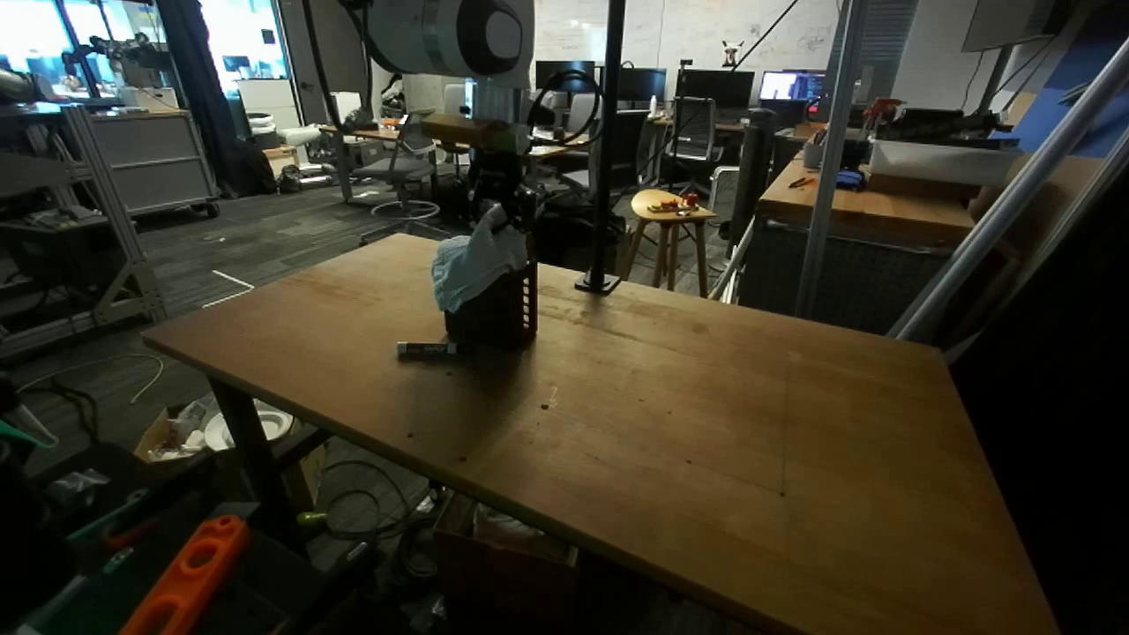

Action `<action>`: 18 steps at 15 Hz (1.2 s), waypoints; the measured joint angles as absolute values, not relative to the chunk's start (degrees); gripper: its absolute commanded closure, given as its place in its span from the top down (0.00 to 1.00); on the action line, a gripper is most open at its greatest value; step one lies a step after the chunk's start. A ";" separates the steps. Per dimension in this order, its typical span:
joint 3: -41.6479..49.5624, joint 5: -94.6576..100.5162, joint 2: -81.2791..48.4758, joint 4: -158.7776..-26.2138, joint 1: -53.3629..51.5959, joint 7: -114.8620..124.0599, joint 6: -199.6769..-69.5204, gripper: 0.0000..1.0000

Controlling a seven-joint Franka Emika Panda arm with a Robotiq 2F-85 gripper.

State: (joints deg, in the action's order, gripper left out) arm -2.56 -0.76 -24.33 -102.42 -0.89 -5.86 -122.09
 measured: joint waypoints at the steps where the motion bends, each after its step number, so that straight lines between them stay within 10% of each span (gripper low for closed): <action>1: -2.56 -0.78 -24.62 -102.87 -0.71 -6.02 -122.85 0.09; 18: -6.75 -8.55 -29.79 -104.24 1.78 -19.86 -125.71 0.09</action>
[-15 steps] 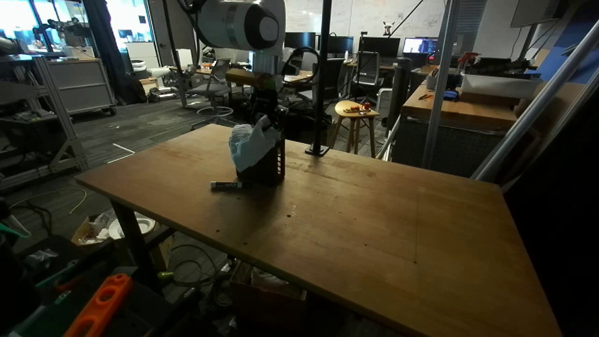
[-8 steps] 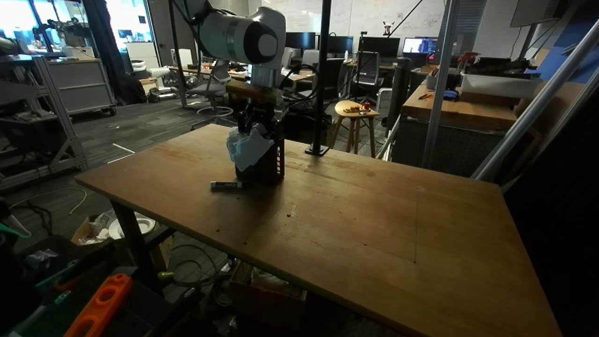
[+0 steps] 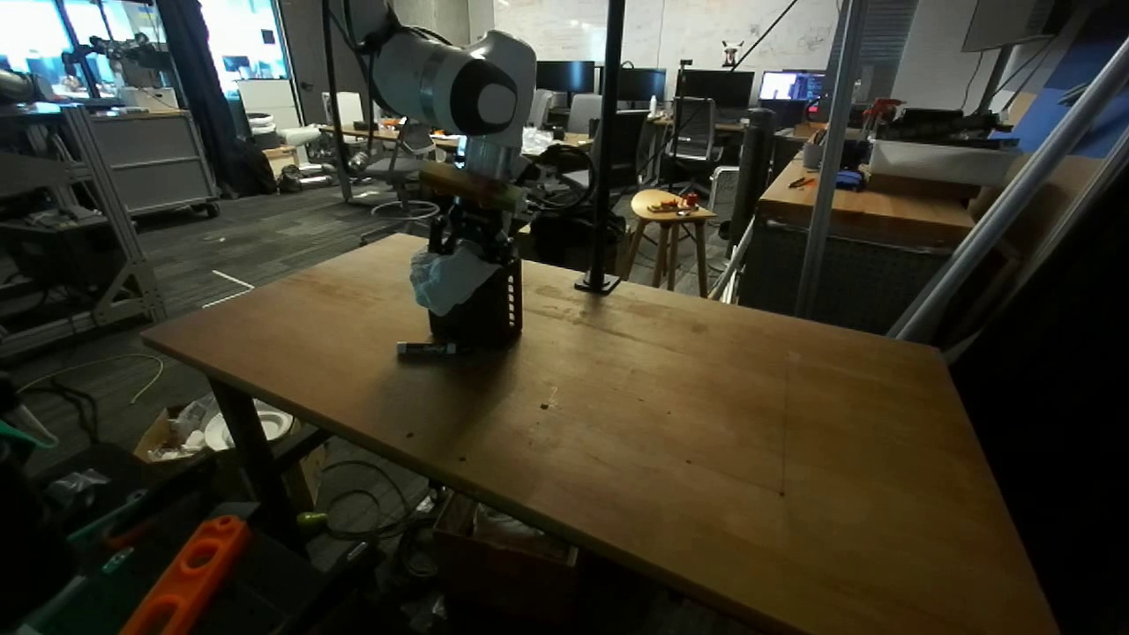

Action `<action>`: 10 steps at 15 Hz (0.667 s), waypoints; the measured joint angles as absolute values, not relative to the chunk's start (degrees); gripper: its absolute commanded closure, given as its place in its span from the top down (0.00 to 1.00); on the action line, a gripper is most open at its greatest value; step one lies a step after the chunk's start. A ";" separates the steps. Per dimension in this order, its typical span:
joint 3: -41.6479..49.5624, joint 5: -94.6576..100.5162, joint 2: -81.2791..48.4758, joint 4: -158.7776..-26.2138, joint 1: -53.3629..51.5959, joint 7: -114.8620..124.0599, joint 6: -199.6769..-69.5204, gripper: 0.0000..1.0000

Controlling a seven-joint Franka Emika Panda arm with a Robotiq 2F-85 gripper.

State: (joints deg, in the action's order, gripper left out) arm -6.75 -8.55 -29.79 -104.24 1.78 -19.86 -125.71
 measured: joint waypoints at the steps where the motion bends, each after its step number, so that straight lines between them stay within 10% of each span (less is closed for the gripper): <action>1: -6.92 -9.11 -29.79 -104.37 2.09 -20.46 -125.71 0.09; 10: -7.39 -10.81 -28.91 -106.50 3.31 -23.16 -125.45 0.73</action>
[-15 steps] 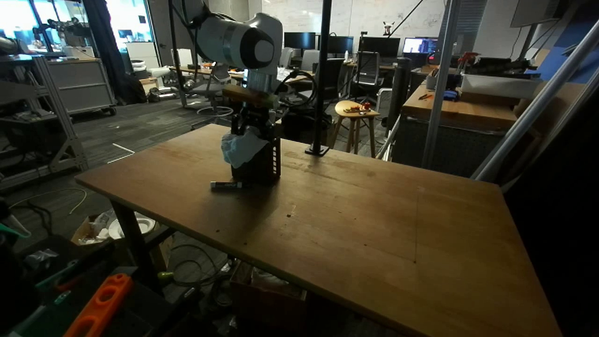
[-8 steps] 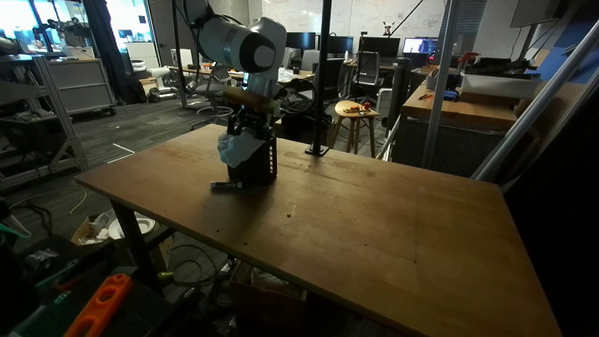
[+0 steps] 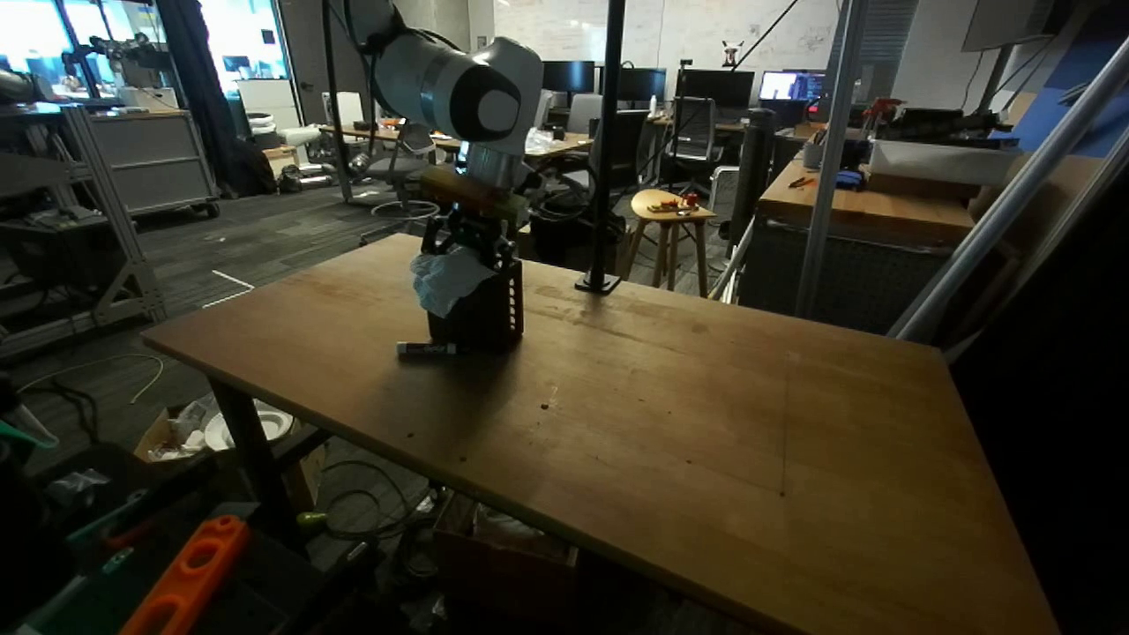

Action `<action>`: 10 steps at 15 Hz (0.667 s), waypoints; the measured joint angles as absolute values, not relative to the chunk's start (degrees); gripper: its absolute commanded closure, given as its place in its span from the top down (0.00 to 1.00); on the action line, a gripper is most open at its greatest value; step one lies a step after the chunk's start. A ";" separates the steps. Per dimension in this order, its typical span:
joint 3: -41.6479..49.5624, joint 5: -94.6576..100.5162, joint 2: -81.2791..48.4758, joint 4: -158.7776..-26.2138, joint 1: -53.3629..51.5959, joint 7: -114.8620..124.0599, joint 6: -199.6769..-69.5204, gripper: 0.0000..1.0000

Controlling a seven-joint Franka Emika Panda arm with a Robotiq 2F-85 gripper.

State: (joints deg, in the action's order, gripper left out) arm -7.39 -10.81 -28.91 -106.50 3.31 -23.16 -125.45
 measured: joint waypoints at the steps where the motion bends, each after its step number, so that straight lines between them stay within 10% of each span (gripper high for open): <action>1: -7.35 -10.26 -28.40 -106.82 3.31 -23.26 -125.25 0.66; 2: -7.32 -9.55 -27.84 -107.11 3.31 -23.30 -125.01 0.43; 10: -7.36 -2.89 -21.79 -108.24 1.27 -23.31 -120.51 0.15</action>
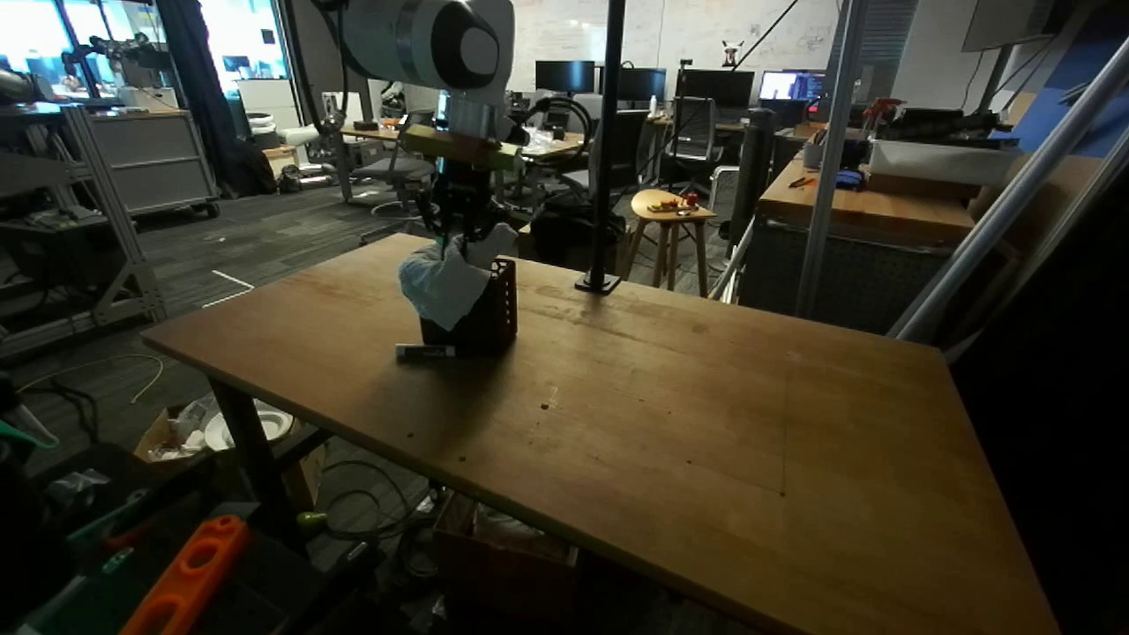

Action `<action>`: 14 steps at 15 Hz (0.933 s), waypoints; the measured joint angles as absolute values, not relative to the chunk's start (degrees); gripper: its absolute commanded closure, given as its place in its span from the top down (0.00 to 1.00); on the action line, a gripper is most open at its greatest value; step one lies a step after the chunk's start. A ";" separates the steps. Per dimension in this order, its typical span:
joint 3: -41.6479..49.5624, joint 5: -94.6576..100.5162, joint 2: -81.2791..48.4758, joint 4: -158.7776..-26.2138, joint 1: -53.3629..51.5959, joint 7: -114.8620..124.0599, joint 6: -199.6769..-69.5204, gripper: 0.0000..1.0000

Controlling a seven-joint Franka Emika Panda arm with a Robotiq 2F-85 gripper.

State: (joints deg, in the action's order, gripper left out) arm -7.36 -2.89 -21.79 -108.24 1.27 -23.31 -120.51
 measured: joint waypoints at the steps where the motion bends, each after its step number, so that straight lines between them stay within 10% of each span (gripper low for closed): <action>1: -7.36 -2.27 -21.01 -108.53 0.96 -23.31 -120.24 0.25; 11: -7.06 -0.28 -14.65 -115.01 0.38 -23.31 -119.67 1.00; 14: -6.86 -0.28 -13.17 -117.20 0.38 -23.31 -119.69 1.00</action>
State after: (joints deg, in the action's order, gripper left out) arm -6.86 -0.28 -13.17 -117.20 0.38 -23.31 -119.69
